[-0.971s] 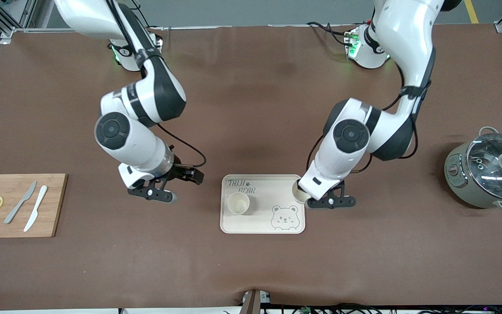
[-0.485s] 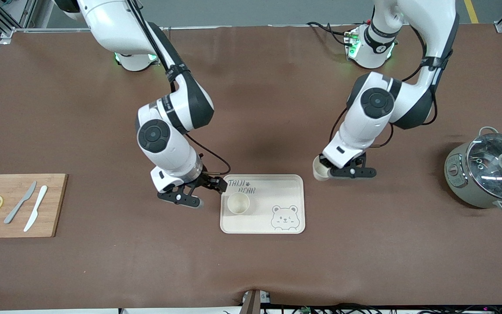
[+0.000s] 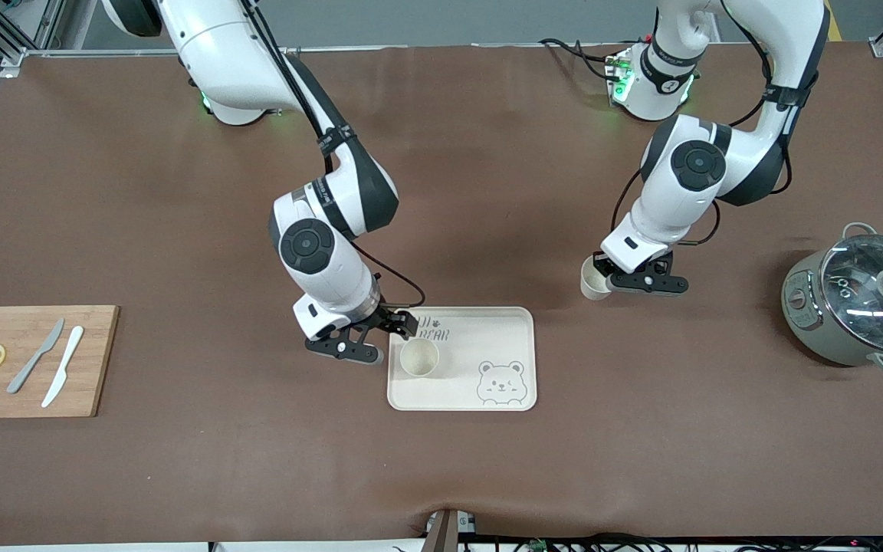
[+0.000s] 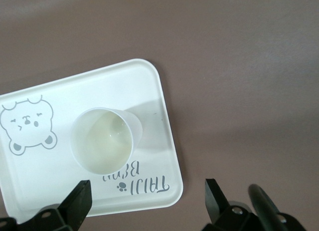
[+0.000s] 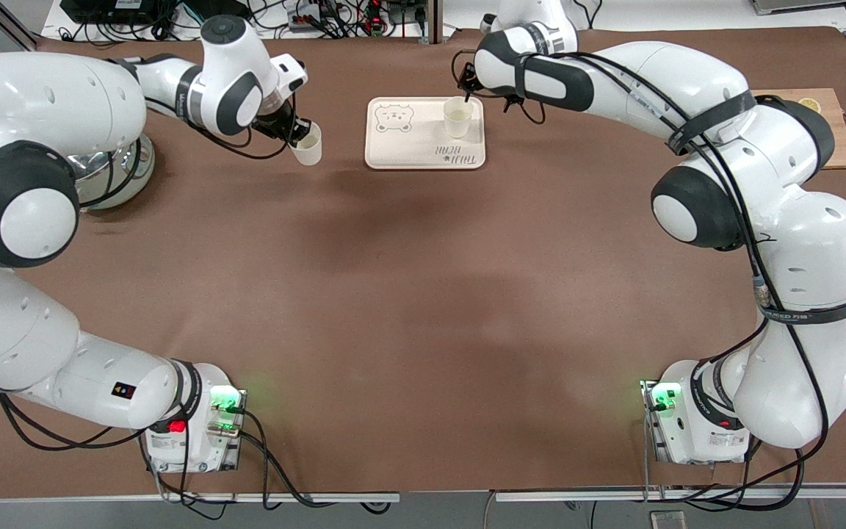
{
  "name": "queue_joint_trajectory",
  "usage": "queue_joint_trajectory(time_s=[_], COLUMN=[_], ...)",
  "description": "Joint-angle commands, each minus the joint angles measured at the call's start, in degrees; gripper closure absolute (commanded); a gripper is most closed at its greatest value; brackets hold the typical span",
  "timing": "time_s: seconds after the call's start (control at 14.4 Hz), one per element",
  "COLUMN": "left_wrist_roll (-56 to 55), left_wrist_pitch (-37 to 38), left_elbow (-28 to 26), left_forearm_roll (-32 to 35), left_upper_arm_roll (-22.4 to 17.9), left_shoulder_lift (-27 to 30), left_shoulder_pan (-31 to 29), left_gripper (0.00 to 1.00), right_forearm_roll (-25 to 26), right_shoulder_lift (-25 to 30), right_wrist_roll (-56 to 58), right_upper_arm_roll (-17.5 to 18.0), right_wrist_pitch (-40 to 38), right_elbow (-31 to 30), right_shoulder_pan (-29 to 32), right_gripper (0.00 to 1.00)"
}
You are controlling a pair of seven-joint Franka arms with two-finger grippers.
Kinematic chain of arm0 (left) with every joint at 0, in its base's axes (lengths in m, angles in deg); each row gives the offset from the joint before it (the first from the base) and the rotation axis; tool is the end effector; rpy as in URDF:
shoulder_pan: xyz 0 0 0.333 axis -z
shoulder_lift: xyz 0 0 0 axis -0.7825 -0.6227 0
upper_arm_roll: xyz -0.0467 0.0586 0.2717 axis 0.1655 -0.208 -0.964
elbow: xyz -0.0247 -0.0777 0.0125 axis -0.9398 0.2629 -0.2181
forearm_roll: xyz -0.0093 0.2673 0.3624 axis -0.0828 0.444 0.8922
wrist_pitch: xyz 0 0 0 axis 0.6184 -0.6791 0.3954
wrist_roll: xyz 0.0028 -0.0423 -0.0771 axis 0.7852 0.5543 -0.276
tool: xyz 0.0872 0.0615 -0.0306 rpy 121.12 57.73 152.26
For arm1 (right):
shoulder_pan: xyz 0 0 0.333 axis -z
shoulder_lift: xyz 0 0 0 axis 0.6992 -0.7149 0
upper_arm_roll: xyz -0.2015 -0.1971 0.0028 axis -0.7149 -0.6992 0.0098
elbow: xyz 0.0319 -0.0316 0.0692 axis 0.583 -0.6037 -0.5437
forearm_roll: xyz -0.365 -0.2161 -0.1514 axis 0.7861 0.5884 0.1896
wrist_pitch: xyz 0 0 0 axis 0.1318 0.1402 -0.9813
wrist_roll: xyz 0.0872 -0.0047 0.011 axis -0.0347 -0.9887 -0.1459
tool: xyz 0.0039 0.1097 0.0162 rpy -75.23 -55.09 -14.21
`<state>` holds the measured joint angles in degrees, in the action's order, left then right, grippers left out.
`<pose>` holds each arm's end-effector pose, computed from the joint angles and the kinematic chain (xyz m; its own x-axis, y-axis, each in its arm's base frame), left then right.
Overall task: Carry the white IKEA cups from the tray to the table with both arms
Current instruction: 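Lift the cup with the left gripper while the right gripper reaches the other cup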
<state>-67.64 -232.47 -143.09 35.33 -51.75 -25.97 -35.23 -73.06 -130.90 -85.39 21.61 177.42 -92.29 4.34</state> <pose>0.5540 -0.1991 0.2184 0.9837 -0.1212 0.1327 -0.1235 -0.9923 0.0095 0.6623 0.4032 0.2481 0.9731 -0.2252 0.0495 -0.2152 -0.9642 -0.1546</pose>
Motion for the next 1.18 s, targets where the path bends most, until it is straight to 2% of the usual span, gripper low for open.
queue_joint_trajectory(time_s=[0.0, 0.62, 1.11], left_wrist_roll=[1.1, 1.9, 2.1], left_wrist_pitch=[-5.4, -6.7, -6.8], left_elbow=[-3.8, -3.4, -3.0], left_forearm_roll=[0.7, 0.4, 0.4], left_upper_arm_roll=[0.5, 0.6, 0.7], left_shoulder_lift=[0.4, -4.6, -5.5], left_shoulder_pan=[-1.2, -3.5, -4.7], left_gripper=[1.0, 1.0, 1.0], right_forearm_roll=[-1.1, -1.0, -1.0], right_shoulder_lift=[-2.4, -7.5, -10.4], right_wrist_roll=[-0.4, -0.3, -0.4], right_upper_arm_roll=[-0.5, -0.5, -0.5], right_wrist_pitch=[1.3, 3.7, 4.3], right_elbow=[2.1, 6.0, 8.1], right_shoulder_pan=[-0.5, -0.3, -0.2], right_gripper=[0.0, 0.0, 0.0])
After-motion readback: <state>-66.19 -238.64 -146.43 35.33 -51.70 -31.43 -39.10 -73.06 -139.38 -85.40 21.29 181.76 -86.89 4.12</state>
